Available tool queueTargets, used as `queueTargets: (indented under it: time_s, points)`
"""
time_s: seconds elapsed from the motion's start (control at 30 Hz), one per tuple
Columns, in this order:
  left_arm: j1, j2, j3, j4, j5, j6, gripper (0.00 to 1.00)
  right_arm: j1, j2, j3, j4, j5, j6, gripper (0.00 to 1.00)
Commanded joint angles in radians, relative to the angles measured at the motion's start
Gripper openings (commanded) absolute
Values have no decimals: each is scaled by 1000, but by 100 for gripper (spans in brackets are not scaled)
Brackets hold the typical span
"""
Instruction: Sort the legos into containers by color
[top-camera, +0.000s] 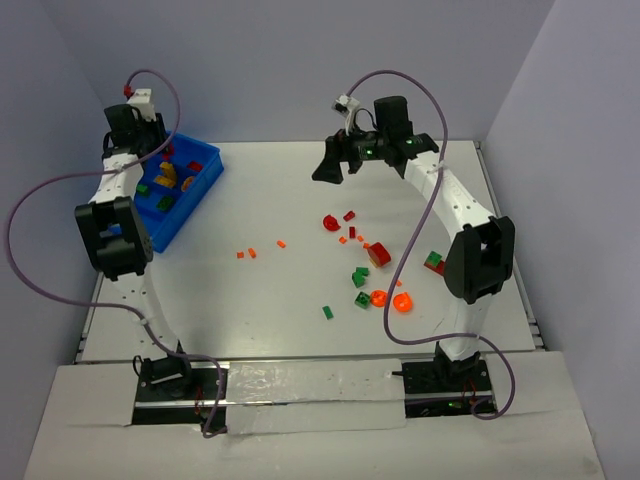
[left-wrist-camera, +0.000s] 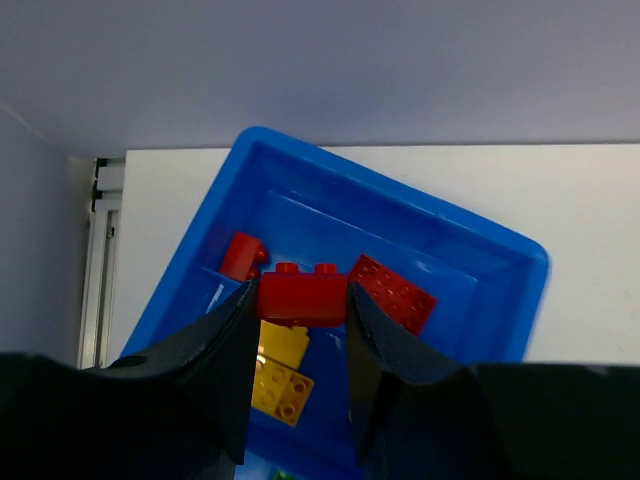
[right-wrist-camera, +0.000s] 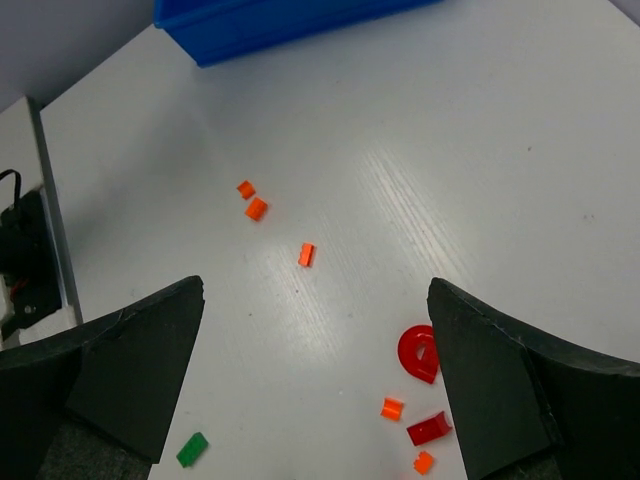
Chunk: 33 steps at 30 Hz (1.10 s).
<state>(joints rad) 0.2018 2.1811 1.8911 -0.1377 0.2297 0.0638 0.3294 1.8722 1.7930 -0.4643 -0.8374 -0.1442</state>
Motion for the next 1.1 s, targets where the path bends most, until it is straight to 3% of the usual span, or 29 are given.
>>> queueTargets:
  time_s: [0.0, 0.2, 0.4, 0.43, 0.5, 0.63, 0.8, 1.07]
  points:
    - [1, 58, 107, 120, -68, 9, 0, -1, -46, -11, -20, 40, -41, 100]
    - [2, 130, 115, 231, -36, 16, 4, -3, -48, -28, -35, 70, -71, 100]
    - [2, 199, 193, 217, -25, 8, 20, -3, -61, -63, -62, 146, -120, 100]
    - [1, 209, 211, 207, -22, 6, 34, -4, -65, -74, -81, 181, -132, 100]
    - [2, 203, 209, 198, -18, 8, 52, -9, -80, -97, -104, 207, -165, 100]
    - [1, 157, 162, 201, -13, 31, 69, -24, -119, -150, -218, 325, -258, 98]
    - [1, 69, 73, 202, 2, 60, 78, -49, -166, -234, -440, 498, -311, 85]
    - [-10, -174, -180, 280, 55, 39, 82, -35, -267, -379, -533, 630, -236, 86]
